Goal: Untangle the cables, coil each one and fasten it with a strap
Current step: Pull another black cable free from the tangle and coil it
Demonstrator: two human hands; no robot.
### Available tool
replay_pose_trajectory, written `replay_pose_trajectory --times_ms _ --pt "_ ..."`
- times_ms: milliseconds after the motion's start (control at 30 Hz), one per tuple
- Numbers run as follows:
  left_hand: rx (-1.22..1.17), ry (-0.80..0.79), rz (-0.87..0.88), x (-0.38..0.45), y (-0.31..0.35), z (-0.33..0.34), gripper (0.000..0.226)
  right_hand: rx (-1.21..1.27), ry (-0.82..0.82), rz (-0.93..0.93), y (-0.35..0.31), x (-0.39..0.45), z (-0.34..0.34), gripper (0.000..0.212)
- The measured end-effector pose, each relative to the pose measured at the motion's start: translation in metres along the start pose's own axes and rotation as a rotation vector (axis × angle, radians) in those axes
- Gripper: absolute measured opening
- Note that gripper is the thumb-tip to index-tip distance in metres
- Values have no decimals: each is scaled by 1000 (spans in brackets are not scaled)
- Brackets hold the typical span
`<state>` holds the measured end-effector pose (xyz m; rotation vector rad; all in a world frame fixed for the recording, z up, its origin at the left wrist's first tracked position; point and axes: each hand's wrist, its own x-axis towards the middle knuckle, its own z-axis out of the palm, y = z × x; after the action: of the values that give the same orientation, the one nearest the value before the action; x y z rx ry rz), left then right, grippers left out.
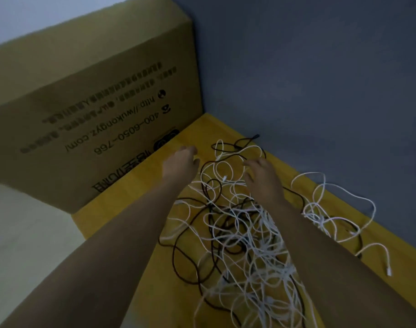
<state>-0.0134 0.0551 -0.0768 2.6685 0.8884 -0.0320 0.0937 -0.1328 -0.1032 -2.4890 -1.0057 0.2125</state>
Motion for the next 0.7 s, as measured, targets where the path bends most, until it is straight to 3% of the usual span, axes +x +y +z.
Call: replay_pose_trajectory --times_ms 200,333,400,467,500,567,700 --pt "30 -107 125 107 -46 24 29 41 101 153 -18 110 51 34" --pt "29 -110 204 150 -71 36 34 -127 -162 428 -34 161 95 29" --pt "0 -141 256 163 -76 42 42 101 -205 513 -36 167 105 27" --pt "-152 -223 355 167 -71 47 51 629 -60 493 -40 160 103 25" --pt "-257 -274 425 166 -65 50 51 779 28 445 -44 155 95 25" --pt "-426 -314 511 161 -52 54 39 885 134 363 -47 144 77 27" --pt "-571 -136 453 155 -40 49 9 839 441 424 -35 110 45 30"
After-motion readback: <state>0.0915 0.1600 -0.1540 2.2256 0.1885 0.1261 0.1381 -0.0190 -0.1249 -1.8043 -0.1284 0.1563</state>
